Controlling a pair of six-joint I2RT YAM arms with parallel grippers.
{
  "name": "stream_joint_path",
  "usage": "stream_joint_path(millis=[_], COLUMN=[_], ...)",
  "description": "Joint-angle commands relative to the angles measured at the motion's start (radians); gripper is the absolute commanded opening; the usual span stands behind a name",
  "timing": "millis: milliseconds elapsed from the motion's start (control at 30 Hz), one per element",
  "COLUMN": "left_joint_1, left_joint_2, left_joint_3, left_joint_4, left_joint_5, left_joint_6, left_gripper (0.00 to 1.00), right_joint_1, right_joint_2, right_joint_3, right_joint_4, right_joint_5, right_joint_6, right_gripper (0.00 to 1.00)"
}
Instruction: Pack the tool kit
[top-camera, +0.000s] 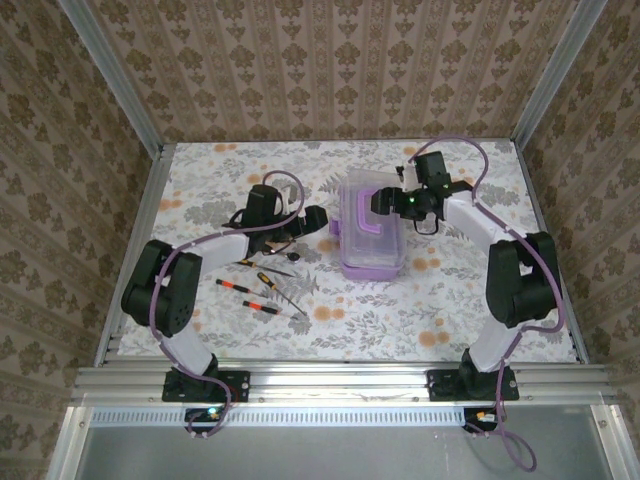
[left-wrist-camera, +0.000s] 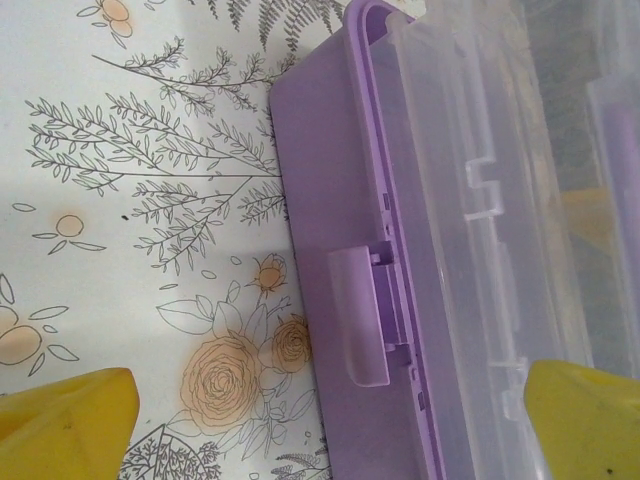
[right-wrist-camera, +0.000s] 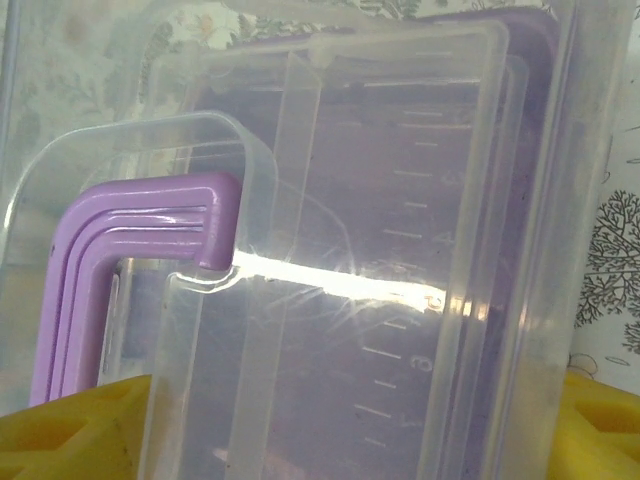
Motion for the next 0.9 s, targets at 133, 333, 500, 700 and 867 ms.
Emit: stream_joint_path(millis=[133,333,500,700,867], left_joint_1=[-0.013,-0.021,-0.011,0.007,0.008], left_joint_2=[-0.019,-0.017,0.027,0.077,0.131], left_joint_3=[0.092,0.175,0.176,0.179,0.203], left_joint_4=[-0.063,-0.129,-0.196,-0.227,-0.216], left_joint_5=[0.012,0.001,-0.054,-0.082,-0.071], left_joint_6=[0.054,0.092,0.134,0.16,0.163], left_gripper=[1.0,1.0,1.0,1.0,1.0], right_joint_1=[-0.019,-0.032,-0.044,-0.059,-0.063], right_joint_2=[-0.034,-0.044,-0.054,-0.065,-0.074], right_joint_3=[-0.073,-0.095,-0.121,-0.143,-0.152], right_joint_4=[0.127,0.168,0.22,0.246,0.253], right_joint_5=[-0.187,-0.222,-0.257,-0.281,-0.286], right_joint_6=[0.069,0.087,0.11,0.118,0.119], right_gripper=[0.72,0.72,0.72,0.72,0.72])
